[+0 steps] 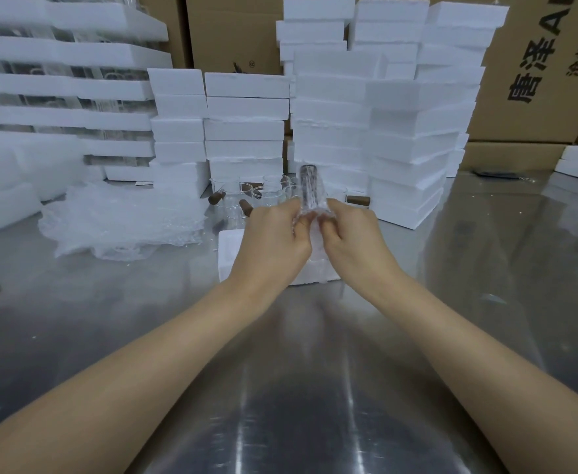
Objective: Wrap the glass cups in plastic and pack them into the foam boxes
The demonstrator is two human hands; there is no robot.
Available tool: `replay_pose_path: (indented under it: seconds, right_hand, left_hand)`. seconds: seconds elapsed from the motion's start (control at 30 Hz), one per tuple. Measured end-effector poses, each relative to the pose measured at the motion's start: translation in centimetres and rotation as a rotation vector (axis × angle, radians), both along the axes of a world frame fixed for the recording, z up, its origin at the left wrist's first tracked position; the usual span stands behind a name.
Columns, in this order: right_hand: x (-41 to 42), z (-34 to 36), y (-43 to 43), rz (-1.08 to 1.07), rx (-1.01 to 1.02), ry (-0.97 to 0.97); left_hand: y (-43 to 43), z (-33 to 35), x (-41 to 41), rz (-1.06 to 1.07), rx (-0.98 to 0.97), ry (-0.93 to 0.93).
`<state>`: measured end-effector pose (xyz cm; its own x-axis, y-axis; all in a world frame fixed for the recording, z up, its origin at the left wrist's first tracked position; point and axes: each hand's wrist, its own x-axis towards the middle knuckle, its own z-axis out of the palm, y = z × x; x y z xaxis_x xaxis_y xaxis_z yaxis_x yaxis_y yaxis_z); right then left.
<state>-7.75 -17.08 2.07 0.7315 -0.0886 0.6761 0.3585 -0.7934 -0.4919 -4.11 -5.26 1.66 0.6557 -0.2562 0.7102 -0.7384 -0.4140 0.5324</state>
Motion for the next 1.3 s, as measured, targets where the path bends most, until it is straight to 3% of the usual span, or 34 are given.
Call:
replay_pose_path:
  seconds: [0.07, 0.27, 0.4, 0.67, 0.9, 1.03, 1.2, 1.3]
  right_hand:
    - [0.2, -0.2, -0.1, -0.03, 0.018, 0.02]
    - [0.0, -0.4, 0.2, 0.025, 0.089, 0.016]
    - [-0.2, 0.1, 0.0, 0.128, 0.156, 0.014]
    - [-0.3, -0.3, 0.2, 0.194, 0.165, 0.086]
    - [-0.6, 0.1, 0.4, 0.071, -0.127, 0.096]
    - [-0.5, 0.1, 0.5, -0.024, -0.169, 0.087]
    - [-0.1, 0.3, 0.0, -0.02, -0.016, 0.081]
    - [0.1, 0.3, -0.7, -0.04, 0.164, 0.034]
  left_hand:
    - [-0.2, 0.0, -0.2, -0.008, -0.034, -0.011]
    - [-0.3, -0.2, 0.0, -0.118, -0.173, 0.213]
    - [-0.2, 0.3, -0.3, -0.134, -0.11, 0.176]
    - [0.1, 0.7, -0.1, -0.133, -0.261, 0.262]
    - [0.2, 0.3, -0.1, -0.009, -0.075, 0.031]
    - [0.2, 0.0, -0.2, 0.025, -0.037, 0.024]
    - [-0.1, -0.1, 0.2, -0.069, -0.047, 0.178]
    - [-0.2, -0.5, 0.1, -0.119, 0.045, 0.264]
